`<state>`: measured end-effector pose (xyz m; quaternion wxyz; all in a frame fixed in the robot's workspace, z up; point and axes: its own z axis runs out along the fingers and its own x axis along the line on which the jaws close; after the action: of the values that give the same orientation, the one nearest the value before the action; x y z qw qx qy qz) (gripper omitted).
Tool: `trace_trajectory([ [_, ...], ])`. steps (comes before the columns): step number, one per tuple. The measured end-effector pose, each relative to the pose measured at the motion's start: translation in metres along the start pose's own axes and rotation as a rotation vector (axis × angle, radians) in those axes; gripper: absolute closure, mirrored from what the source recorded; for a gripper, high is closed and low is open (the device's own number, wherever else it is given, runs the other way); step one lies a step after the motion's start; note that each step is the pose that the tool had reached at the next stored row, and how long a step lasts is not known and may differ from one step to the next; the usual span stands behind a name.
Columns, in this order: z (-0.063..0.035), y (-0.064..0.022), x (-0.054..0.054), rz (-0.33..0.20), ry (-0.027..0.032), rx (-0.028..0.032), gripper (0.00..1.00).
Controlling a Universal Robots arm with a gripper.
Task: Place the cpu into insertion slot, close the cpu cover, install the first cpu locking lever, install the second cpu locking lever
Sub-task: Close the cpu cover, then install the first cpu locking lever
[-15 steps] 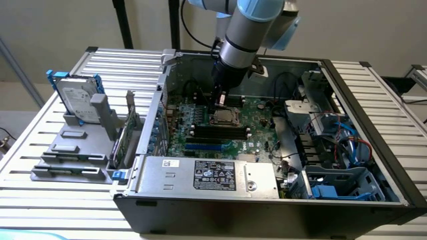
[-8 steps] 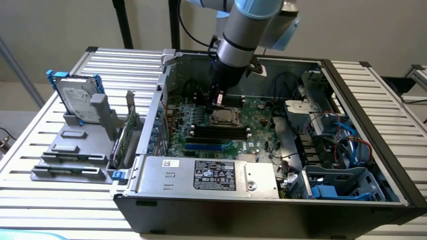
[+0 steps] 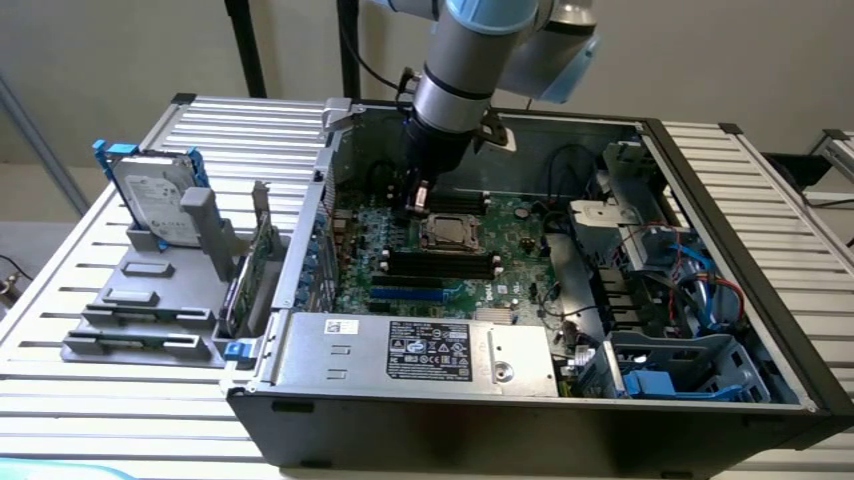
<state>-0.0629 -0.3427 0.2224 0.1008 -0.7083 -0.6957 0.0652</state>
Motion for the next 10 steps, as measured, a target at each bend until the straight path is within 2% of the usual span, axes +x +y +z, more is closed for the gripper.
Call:
trace_trajectory([
  [1, 0.0003, -0.0013, -0.0001, 0.0, 0.002, 0.0, 0.89],
  [4, 0.0004, -0.0018, 0.0, 0.0, 0.003, -0.0001, 0.89],
  [6, 0.0004, -0.0018, 0.0, -0.005, 0.0242, 0.0005, 0.89],
  [10, 0.0004, -0.0018, 0.0, -0.006, 0.0252, 0.0005, 0.89],
])
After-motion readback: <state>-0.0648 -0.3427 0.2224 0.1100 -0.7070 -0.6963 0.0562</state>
